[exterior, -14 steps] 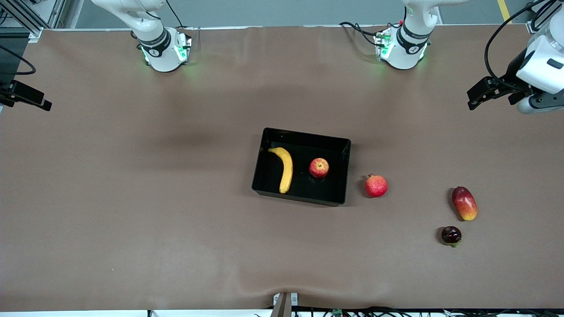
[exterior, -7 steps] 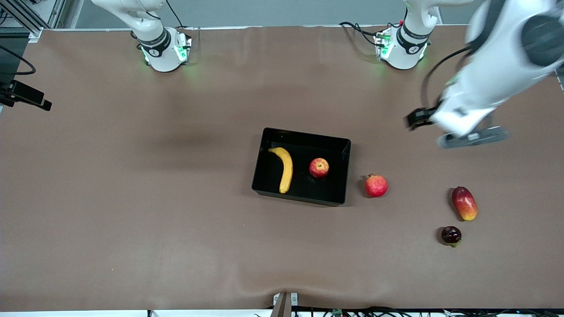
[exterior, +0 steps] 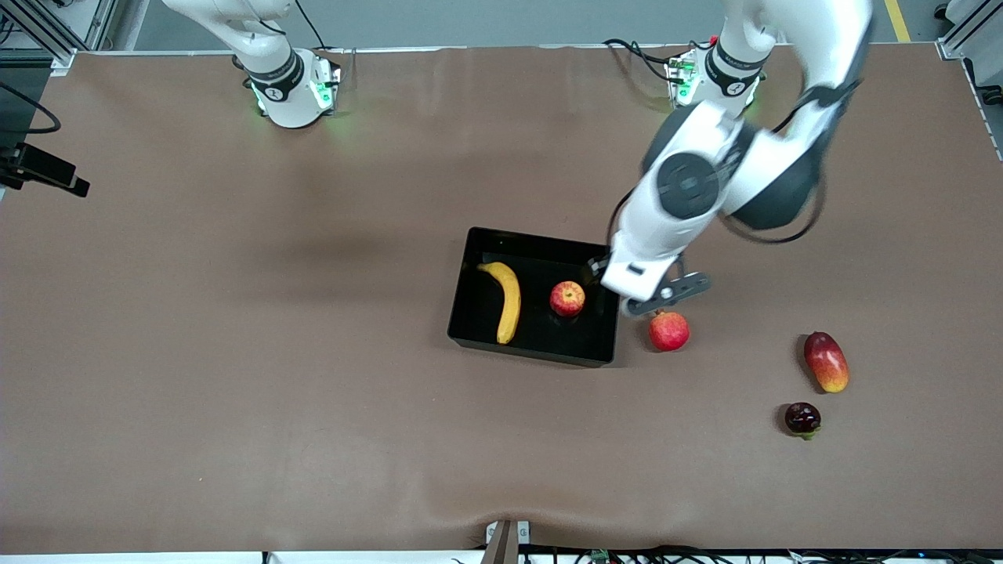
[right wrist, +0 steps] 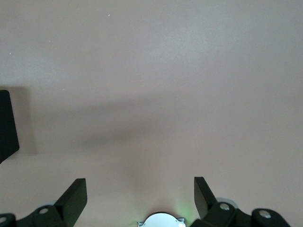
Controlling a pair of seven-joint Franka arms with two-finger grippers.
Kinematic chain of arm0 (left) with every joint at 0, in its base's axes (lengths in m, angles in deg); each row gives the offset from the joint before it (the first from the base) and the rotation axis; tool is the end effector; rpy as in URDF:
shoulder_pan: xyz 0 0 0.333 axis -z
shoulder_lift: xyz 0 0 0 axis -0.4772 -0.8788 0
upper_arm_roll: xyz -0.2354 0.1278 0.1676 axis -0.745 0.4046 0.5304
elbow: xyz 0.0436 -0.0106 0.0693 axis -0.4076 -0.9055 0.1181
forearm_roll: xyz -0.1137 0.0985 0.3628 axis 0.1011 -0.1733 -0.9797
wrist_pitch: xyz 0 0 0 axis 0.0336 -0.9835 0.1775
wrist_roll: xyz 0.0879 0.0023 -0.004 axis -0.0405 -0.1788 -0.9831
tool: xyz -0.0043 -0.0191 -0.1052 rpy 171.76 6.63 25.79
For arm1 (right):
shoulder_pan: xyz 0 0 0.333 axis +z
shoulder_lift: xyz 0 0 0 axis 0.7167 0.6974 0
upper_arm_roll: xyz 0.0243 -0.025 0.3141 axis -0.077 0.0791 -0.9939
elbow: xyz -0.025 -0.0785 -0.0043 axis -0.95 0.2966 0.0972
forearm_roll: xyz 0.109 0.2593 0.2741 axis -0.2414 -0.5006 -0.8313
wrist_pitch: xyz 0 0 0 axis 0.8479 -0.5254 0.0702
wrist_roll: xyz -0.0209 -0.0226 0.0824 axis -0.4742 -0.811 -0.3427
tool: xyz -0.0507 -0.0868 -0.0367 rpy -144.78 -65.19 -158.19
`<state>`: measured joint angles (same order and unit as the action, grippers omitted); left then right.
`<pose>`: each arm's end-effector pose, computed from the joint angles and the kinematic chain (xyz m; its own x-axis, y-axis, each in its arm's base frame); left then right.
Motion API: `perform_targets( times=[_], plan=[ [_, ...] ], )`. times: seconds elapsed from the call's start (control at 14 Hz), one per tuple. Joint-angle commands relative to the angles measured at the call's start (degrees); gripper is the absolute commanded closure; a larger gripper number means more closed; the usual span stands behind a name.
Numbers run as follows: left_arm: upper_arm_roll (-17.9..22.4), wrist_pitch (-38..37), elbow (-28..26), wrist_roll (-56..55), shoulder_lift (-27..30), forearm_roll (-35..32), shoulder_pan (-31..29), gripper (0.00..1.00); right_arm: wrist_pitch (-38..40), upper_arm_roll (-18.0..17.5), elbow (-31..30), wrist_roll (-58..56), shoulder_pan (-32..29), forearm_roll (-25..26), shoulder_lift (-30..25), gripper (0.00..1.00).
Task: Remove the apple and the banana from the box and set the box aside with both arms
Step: 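Reach the left gripper down to the red apple in the black tray, then grasp the apple with the left gripper and lift it from the tray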
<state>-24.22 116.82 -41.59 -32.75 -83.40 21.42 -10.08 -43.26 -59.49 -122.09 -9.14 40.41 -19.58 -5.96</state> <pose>0.5654 -0.3541 0.3862 0.9217 0.3770 -0.0908 0.3731 -0.9260 -0.0575 0.5332 -0.0662 0.6407 0.9821 -0.1501 -0.1139 -0.1551 -0.9873 -0.0358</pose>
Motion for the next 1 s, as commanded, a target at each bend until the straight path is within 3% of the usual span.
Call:
perform_targets(
  times=[0.0,0.36,0.71,0.79,0.93],
  plan=[
    [0.2,5.5,2.5,-9.3,-6.8,-2.9,2.7,0.00,0.8,-0.7,0.6,-0.7,-1.2,0.4,0.1,0.00],
    [0.3,10.3,1.8,-19.3,-13.8,-8.2,5.7,0.00,0.7,-0.7,0.7,-0.7,-1.1,0.4,0.1,0.00],
    [0.3,16.1,-0.8,-21.3,-16.5,-8.7,5.8,0.00,0.8,-0.7,0.7,-0.7,-1.3,0.4,0.0,0.00],
    [0.3,16.2,-0.8,-21.3,-16.5,-8.7,5.8,0.17,0.8,-0.7,0.7,-0.7,-1.3,0.4,0.0,0.00],
    [0.2,16.2,-0.7,-21.2,-16.2,-8.6,5.7,0.96,2.3,-0.7,0.9,-0.7,-1.4,0.5,0.0,0.00]
  ],
)
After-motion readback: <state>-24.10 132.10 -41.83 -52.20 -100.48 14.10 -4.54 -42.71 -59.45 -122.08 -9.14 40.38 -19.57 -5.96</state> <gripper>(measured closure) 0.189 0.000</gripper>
